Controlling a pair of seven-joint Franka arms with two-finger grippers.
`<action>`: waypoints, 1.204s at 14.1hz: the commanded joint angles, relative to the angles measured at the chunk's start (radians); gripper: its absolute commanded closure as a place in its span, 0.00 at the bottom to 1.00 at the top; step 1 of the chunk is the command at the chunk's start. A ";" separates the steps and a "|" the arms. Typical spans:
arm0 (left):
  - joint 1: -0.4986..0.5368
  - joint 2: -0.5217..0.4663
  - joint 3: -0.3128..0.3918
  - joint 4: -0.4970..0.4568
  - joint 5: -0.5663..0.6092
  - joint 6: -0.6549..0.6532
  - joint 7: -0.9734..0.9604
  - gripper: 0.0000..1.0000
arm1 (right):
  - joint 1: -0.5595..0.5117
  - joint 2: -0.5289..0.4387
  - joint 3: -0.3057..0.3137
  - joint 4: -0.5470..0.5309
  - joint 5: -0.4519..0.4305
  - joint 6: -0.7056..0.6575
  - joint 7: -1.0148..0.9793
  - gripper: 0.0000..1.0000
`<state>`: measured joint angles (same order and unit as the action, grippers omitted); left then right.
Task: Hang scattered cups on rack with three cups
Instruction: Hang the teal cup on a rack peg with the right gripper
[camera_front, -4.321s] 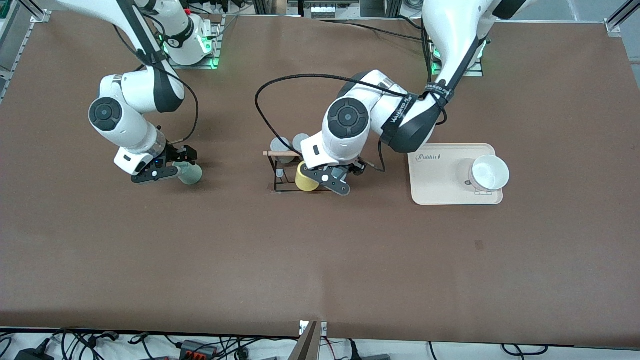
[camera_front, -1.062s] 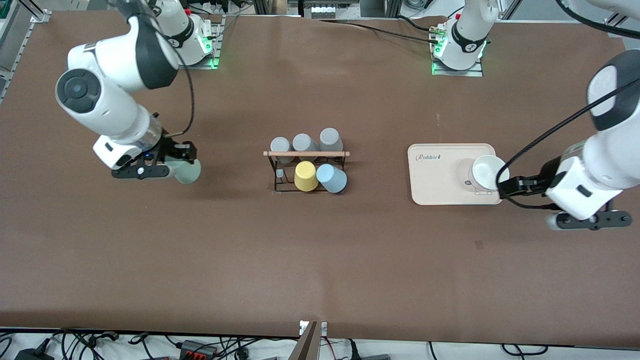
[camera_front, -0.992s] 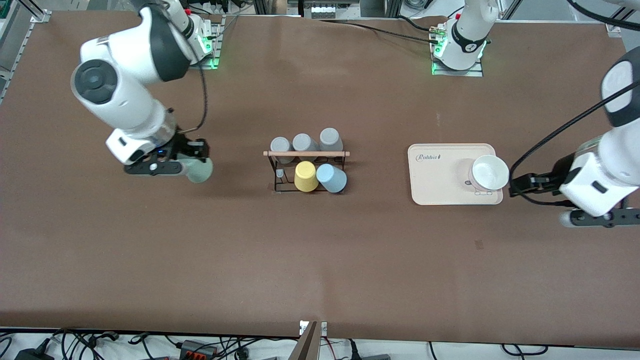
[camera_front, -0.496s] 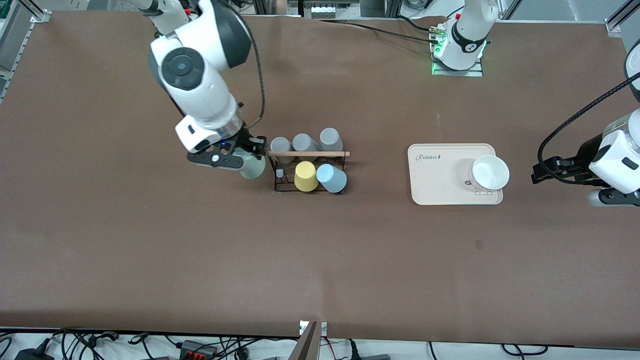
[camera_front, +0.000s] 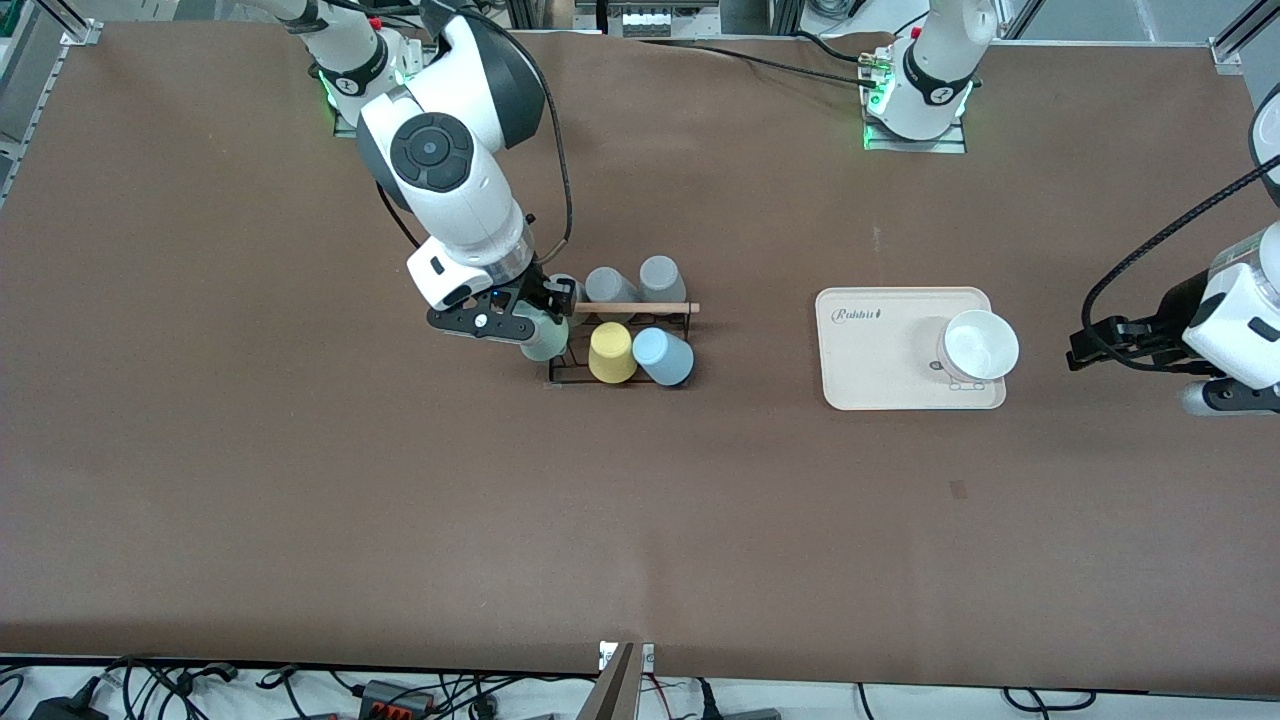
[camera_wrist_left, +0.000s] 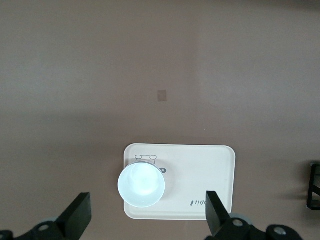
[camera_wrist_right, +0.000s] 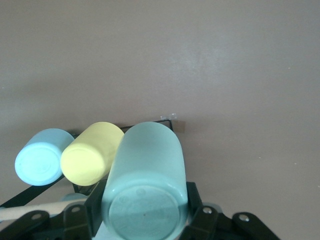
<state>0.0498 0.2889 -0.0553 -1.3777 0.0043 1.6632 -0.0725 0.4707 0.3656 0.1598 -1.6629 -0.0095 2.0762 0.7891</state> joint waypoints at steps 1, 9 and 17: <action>0.016 -0.011 -0.005 -0.026 0.014 0.045 0.019 0.00 | 0.025 0.033 -0.006 0.018 -0.017 0.019 0.021 0.86; 0.018 0.009 -0.005 -0.023 0.014 0.072 0.017 0.00 | 0.035 0.088 -0.006 0.005 -0.038 0.062 0.021 0.85; 0.018 0.029 -0.005 -0.023 0.013 0.092 0.017 0.00 | 0.040 0.127 -0.006 -0.006 -0.049 0.071 0.021 0.84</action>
<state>0.0606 0.3187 -0.0543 -1.3928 0.0043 1.7322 -0.0719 0.4976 0.4808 0.1569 -1.6637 -0.0428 2.1449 0.7891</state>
